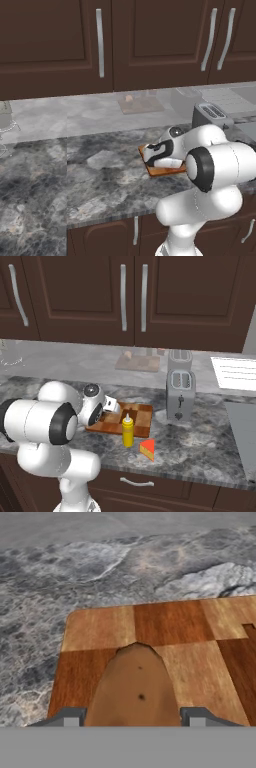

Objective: Retrieve the reheated potato from the microwave, then place the potato, cheese, and condiment on the cutting board.

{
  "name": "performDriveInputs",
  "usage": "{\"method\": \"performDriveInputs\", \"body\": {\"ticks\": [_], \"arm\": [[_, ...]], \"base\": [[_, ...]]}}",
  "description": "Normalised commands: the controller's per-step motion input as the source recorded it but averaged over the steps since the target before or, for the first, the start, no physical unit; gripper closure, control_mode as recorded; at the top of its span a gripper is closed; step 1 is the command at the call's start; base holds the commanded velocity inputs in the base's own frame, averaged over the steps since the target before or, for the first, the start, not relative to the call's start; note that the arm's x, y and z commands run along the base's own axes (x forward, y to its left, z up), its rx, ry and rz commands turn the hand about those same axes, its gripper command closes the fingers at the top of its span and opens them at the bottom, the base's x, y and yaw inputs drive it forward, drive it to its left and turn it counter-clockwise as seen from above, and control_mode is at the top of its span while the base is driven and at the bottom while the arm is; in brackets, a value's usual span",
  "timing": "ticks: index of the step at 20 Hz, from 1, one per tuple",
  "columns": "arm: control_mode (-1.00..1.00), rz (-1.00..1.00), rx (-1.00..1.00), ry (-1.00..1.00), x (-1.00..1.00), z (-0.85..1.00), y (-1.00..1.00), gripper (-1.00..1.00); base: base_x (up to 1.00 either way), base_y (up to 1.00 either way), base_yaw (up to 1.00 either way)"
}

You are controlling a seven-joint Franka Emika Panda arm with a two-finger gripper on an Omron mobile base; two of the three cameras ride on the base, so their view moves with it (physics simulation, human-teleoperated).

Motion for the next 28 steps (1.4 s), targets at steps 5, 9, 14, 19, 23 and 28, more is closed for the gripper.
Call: {"method": "performDriveInputs", "body": {"ticks": [5, 9, 14, 19, 23, 28], "arm": [[-1.00, 0.00, -0.04, 0.00, -0.02, -0.23, 0.00, 1.00], [-1.00, 0.00, -0.06, 0.00, -0.10, -0.26, 0.00, -1.00], [-1.00, 0.00, -0.02, 0.00, -0.09, -0.16, 0.00, -1.00], [-1.00, 0.00, 0.00, 0.00, -0.08, 0.02, 0.00, -1.00], [-1.00, 0.00, 0.03, 0.00, -0.05, 0.17, 0.00, -1.00], [-1.00, 0.00, 0.02, 0.00, -0.03, 0.32, 0.00, -1.00]], "base": [[0.00, 0.00, 0.00], [0.00, 0.00, 0.00], [0.00, 0.00, 0.00], [0.00, 0.00, 0.00], [0.00, 0.00, 0.00], [0.00, 0.00, 0.00]]}}
